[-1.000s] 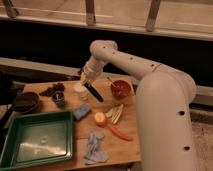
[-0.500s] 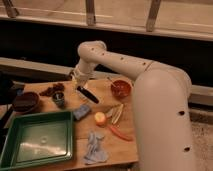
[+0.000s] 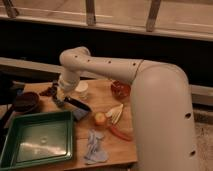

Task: Wipe tray with brush

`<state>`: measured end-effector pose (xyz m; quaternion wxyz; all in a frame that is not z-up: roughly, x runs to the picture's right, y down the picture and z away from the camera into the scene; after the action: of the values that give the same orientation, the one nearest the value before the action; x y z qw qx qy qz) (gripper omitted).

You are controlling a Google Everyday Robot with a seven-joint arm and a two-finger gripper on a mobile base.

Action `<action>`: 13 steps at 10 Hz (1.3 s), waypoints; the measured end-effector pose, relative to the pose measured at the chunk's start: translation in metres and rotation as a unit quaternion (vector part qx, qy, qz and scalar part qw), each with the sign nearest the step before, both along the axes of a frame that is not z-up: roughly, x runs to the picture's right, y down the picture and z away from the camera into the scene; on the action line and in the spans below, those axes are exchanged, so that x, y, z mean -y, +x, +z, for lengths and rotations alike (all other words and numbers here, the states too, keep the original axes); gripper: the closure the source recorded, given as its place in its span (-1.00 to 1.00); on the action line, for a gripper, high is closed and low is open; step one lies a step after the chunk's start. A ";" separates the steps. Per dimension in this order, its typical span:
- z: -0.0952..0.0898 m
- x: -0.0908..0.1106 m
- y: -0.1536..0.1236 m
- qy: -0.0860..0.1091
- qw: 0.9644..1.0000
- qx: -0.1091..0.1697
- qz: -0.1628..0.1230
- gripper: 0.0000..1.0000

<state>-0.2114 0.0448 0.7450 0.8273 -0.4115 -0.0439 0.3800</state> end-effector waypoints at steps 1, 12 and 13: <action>-0.008 -0.015 -0.011 -0.009 1.000 0.013 -0.020 0.82; -0.018 -0.062 -0.046 -0.053 0.994 0.051 -0.080 0.82; -0.022 -0.071 -0.055 -0.059 0.993 0.053 -0.092 0.82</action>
<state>-0.2660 0.1154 0.7233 0.8297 -0.4813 -0.0275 0.2814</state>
